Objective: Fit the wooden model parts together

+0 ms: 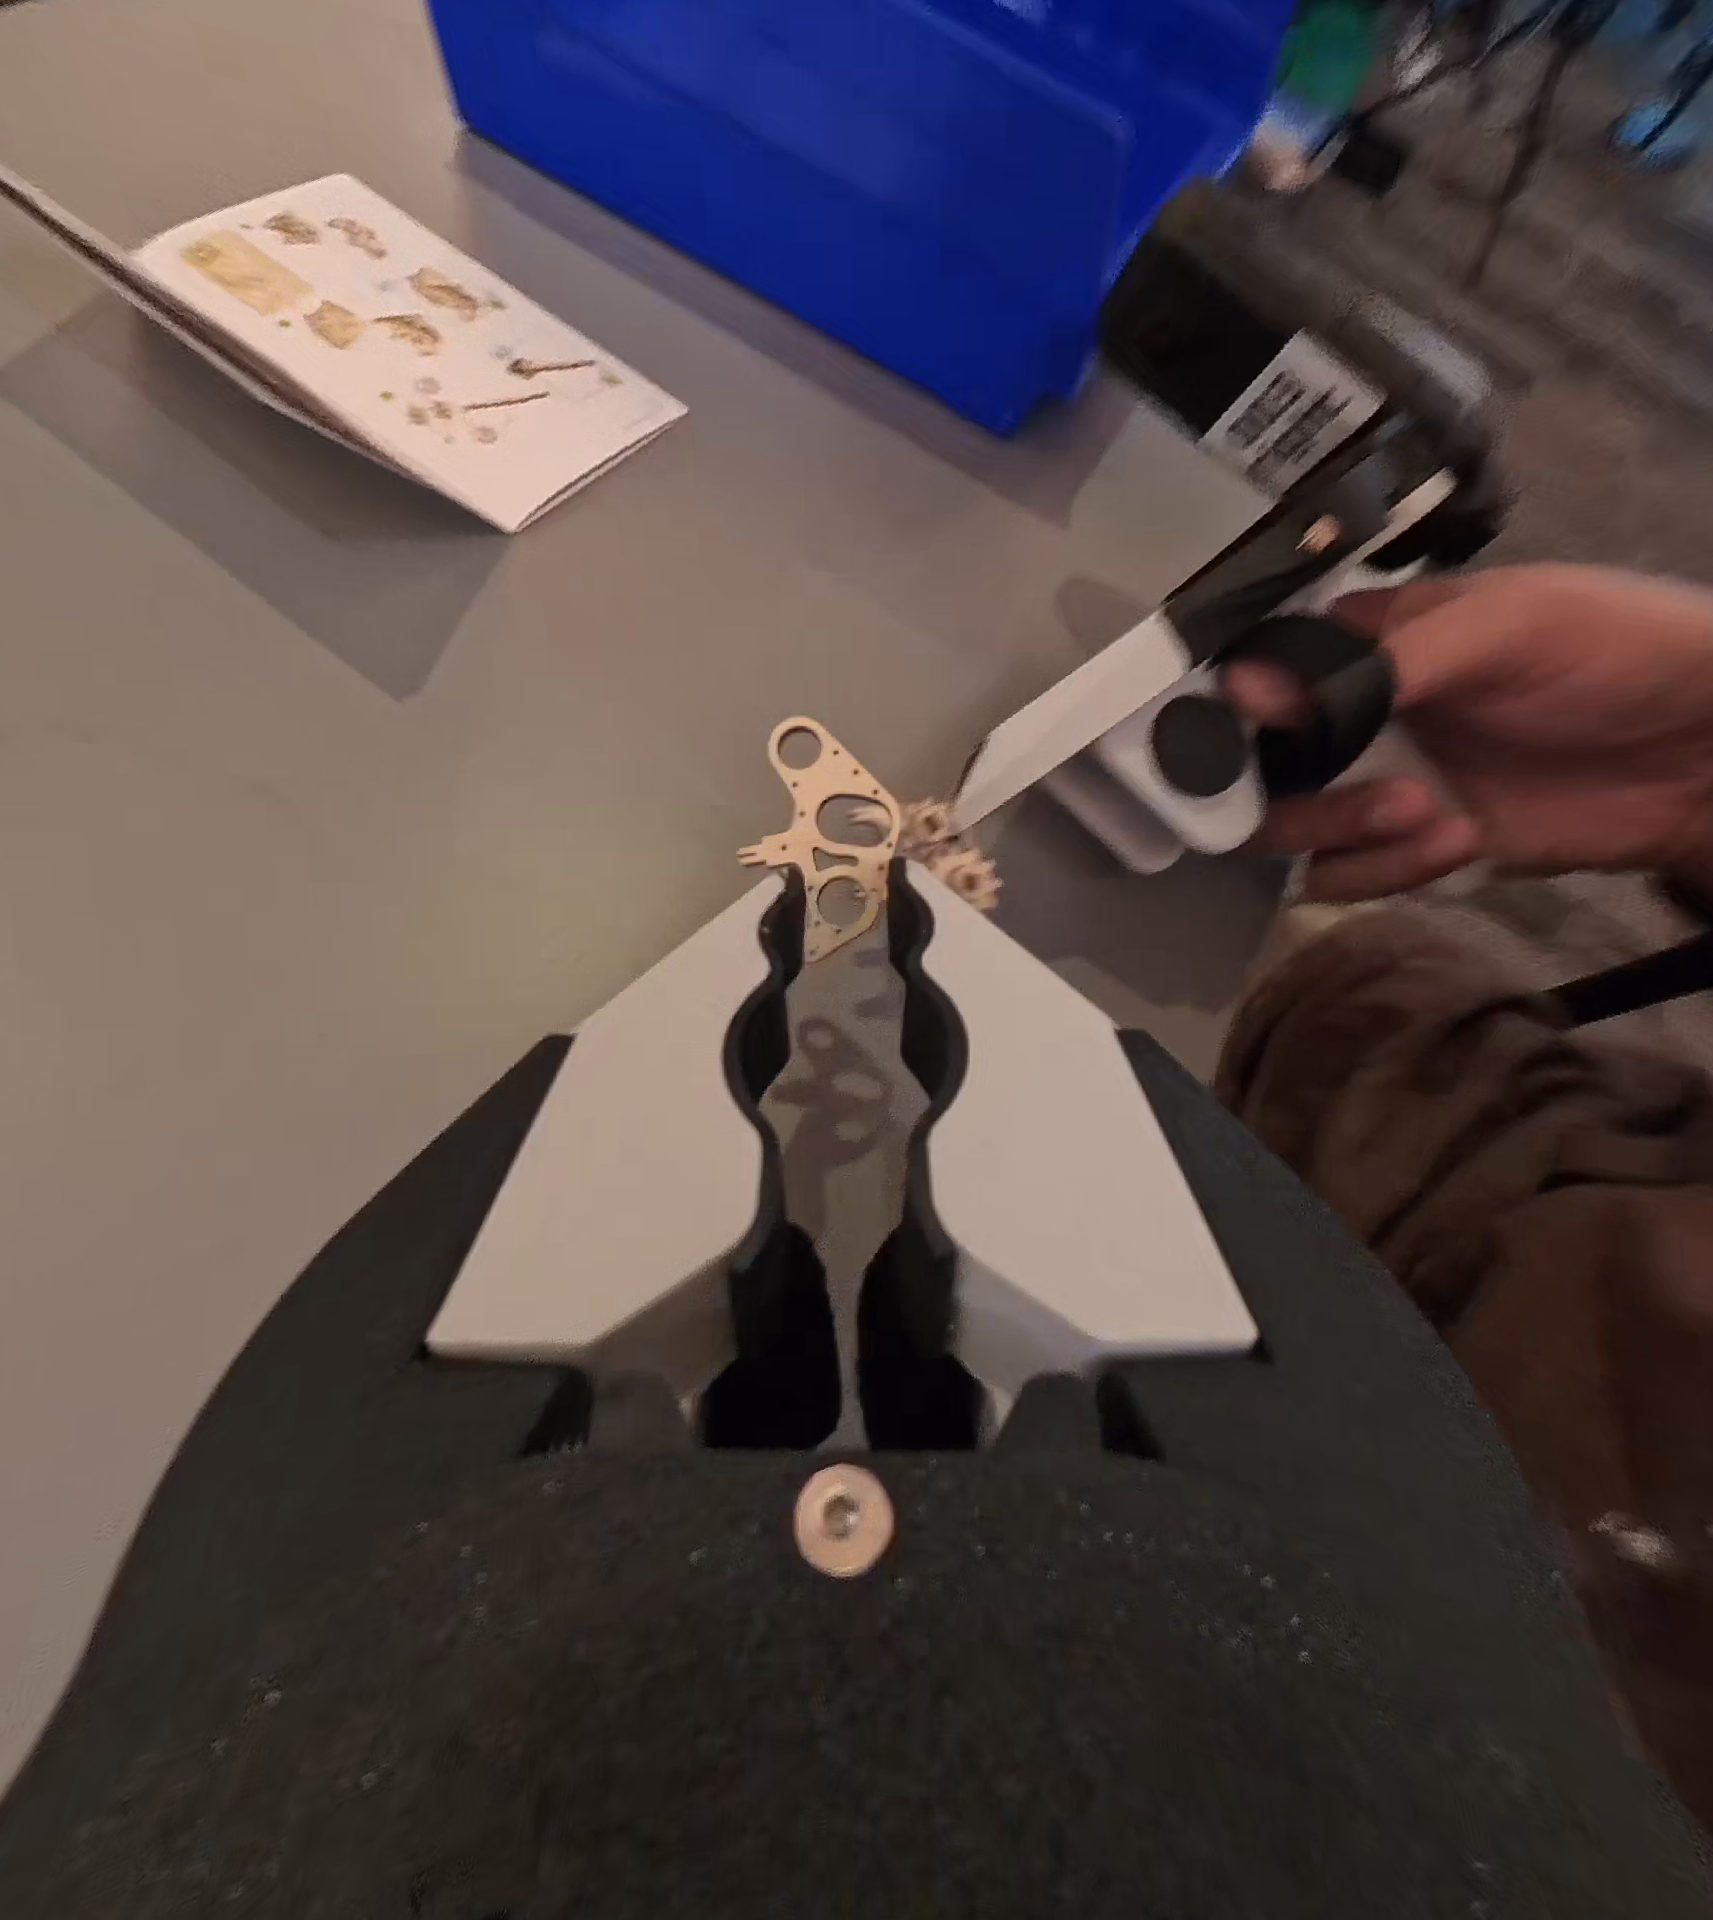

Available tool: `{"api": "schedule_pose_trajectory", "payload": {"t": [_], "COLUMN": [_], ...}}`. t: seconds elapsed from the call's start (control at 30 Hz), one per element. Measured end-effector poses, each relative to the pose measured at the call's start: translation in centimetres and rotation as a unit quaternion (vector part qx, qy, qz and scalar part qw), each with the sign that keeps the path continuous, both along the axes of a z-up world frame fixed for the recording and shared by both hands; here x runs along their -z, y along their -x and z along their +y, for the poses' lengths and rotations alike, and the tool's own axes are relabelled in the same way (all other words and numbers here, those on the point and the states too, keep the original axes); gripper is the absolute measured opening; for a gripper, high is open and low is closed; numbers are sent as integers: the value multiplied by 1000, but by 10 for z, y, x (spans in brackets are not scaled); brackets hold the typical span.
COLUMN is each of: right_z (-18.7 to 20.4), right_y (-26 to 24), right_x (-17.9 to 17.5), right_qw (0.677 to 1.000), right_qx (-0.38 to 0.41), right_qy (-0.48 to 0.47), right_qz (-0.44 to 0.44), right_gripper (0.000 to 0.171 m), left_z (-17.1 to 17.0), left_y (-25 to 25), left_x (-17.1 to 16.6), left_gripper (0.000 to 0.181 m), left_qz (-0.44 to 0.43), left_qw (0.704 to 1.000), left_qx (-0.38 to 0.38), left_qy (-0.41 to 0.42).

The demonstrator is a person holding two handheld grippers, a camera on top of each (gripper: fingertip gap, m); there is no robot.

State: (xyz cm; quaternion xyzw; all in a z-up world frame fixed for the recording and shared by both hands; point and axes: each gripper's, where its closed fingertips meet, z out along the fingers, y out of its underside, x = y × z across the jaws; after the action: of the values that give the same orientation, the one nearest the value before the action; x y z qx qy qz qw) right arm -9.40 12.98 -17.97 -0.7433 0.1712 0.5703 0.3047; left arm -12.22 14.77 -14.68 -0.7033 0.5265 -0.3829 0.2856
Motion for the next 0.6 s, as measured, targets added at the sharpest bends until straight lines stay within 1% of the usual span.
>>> {"api": "schedule_pose_trajectory", "payload": {"t": [0.07, 0.1, 0.2, 0.27, 0.33, 0.4, 0.43, 0.5, 0.53, 0.6], "right_z": [0, 0, -1, -2, -3, -3, -3, -2, -2, -2], "right_y": [0, 0, -2, -2, -3, -3, -3, -3, -3, -2], "right_x": [-2, -3, -3, -4, -5, -5, -5, -7, -7, -6], "right_qw": [1000, 1000, 1000, 1000, 1000, 1000, 1000, 1000, 1000, 1000], "right_qx": [-1, -1, 0, 0, 1, 1, 0, 1, 1, 0], "right_qy": [-3, -4, -4, -7, -8, -7, -8, -10, -10, -9], "right_qz": [4, 5, -3, -5, -5, -6, -6, -2, -2, -4], "right_gripper": [3, 3, 3, 3, 3, 3, 3, 3, 3, 3], "left_z": [-3, -3, 13, 27, 34, 37, 38, 37, 37, 36], "left_y": [-5, -6, 0, 9, 17, 24, 26, 30, 31, 31], "left_x": [-12, -21, -37, -34, -23, -13, -7, 7, 10, 11], "left_gripper": [13, 14, 13, 14, 13, 13, 13, 14, 14, 14], "left_qz": [-46, -79, -156, -176, -172, -156, -135, -70, -47, -17], "left_qw": [996, 989, 956, 939, 932, 939, 949, 976, 984, 992], "left_qx": [-6, -10, -54, -91, -122, -144, -152, -146, -137, -123], "left_qy": [74, 121, 242, 282, 294, 270, 239, 146, 101, 35]}}
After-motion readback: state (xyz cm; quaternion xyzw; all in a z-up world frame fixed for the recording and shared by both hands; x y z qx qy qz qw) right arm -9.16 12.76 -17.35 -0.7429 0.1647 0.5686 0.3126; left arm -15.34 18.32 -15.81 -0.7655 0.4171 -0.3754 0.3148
